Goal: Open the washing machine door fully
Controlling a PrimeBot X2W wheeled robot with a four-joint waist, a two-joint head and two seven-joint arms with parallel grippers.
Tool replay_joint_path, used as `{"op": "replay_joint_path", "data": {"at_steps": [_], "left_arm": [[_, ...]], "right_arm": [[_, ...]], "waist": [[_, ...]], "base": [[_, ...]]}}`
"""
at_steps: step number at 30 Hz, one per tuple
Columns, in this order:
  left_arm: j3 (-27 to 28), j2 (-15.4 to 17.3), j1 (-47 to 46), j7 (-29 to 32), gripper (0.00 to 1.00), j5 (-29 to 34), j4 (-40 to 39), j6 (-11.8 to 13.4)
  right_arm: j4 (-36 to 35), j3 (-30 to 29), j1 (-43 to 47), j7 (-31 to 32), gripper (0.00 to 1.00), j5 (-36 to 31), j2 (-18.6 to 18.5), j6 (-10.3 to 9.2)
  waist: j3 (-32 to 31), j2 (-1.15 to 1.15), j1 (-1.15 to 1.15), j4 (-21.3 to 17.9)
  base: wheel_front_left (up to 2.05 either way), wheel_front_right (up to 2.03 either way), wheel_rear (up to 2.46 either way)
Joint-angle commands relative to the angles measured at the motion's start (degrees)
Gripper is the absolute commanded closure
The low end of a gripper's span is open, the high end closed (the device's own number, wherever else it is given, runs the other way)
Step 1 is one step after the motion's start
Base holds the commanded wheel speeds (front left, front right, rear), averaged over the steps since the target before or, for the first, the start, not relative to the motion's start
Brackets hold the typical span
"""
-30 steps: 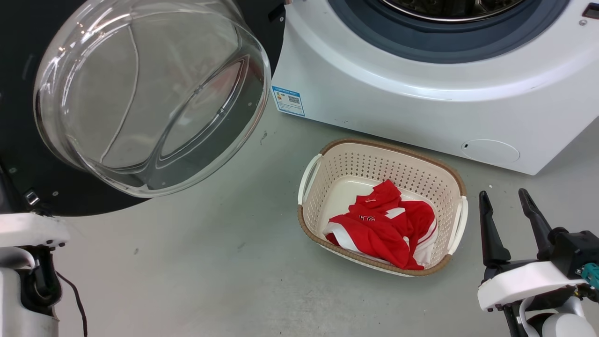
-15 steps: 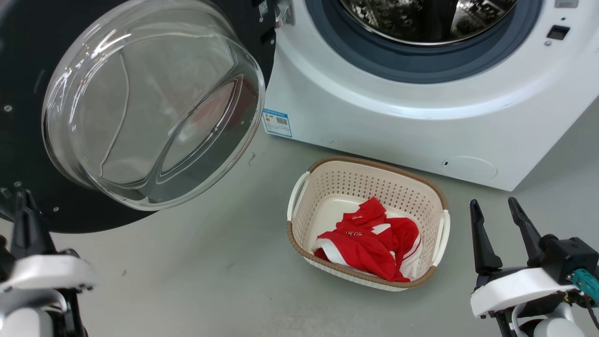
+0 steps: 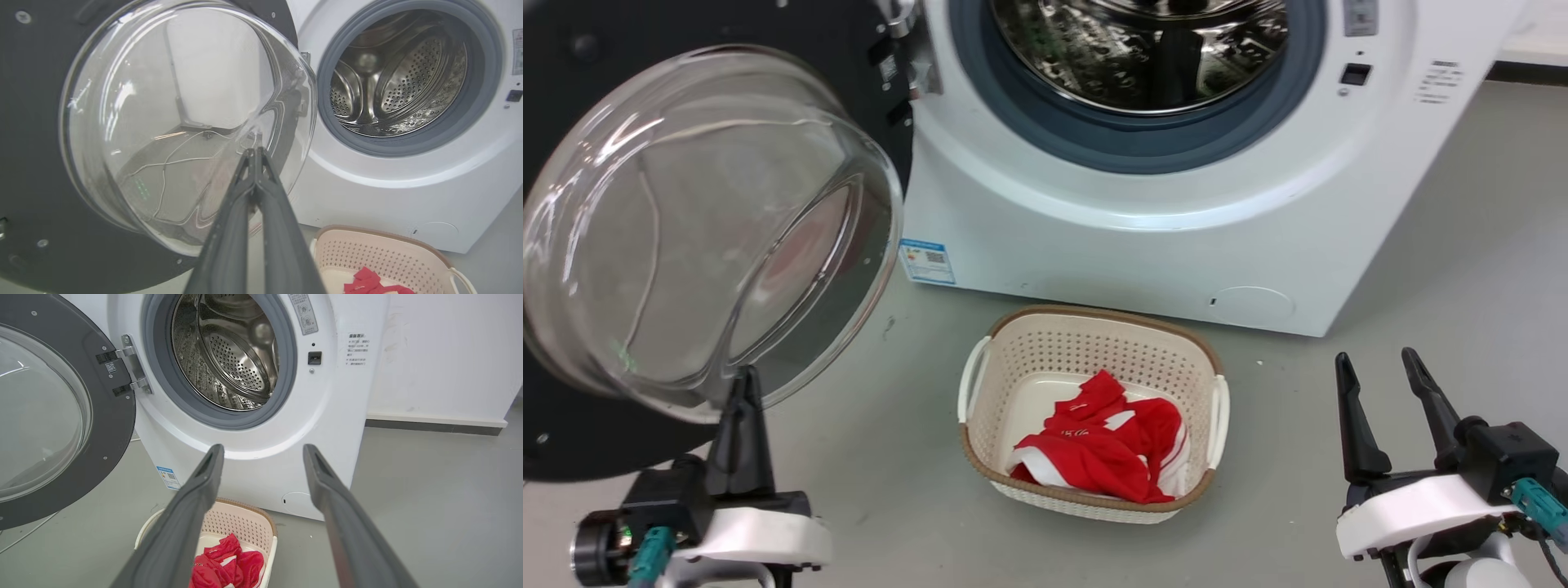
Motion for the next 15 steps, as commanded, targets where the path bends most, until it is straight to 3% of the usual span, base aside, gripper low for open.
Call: {"op": "replay_joint_path", "data": {"at_steps": [1, 8, 9, 10, 12, 14, 15], "left_arm": [[-1.12, -0.58, -0.45, -0.12, 1.0, 0.59, 0.22, -0.73], [-4.64, -1.24, -3.35, -0.12, 1.0, 2.21, 3.08, -2.24], [-4.92, -1.28, -3.69, -0.12, 0.93, 2.47, 3.48, -2.35], [-5.16, -1.36, -3.98, -0.12, 0.78, 2.53, 3.87, -2.46], [-5.58, -1.36, -4.41, -0.12, 0.56, 3.02, 4.62, -2.49], [-5.84, -1.42, -4.86, -0.12, 0.15, 3.24, 5.07, -2.51], [-5.95, -1.42, -4.98, -0.12, 0.0, 3.45, 5.3, -2.39]], "right_arm": [[-0.17, 0.19, -0.06, -0.42, 0.0, -0.72, 0.11, -0.04], [-0.64, 0.06, -0.48, -0.47, 0.0, -1.23, 0.11, -0.04], [-0.65, 0.0, -0.38, -0.53, 0.0, -1.44, 0.11, -0.04], [-0.69, -0.11, -0.3, -0.56, 0.0, -1.54, 0.11, -0.04], [-0.76, -0.25, -0.07, -0.49, 0.0, -1.5, 0.1, -0.04], [-0.78, -0.2, 0.25, -0.51, 0.0, -1.47, 0.11, -0.04], [-0.84, -0.17, 0.42, -0.56, 0.0, -1.36, 0.11, -0.04]], "waist": [[-1.02, 0.0, 0.0, -2.72], [-2.06, 0.0, 0.0, -7.89], [-2.19, 0.0, 0.0, -8.52], [-2.28, 0.0, 0.0, -9.11], [-2.47, 0.0, 0.0, -10.25], [-2.63, 0.0, 0.0, -11.22], [-2.67, 0.0, 0.0, -11.62]], "base": [[0.0, 0.0, 0.0], [0.0, 0.0, 0.0], [0.0, 0.0, 0.0], [0.0, 0.0, 0.0], [0.0, 0.0, 0.0], [0.0, 0.0, 0.0], [0.0, 0.0, 0.0]]}}
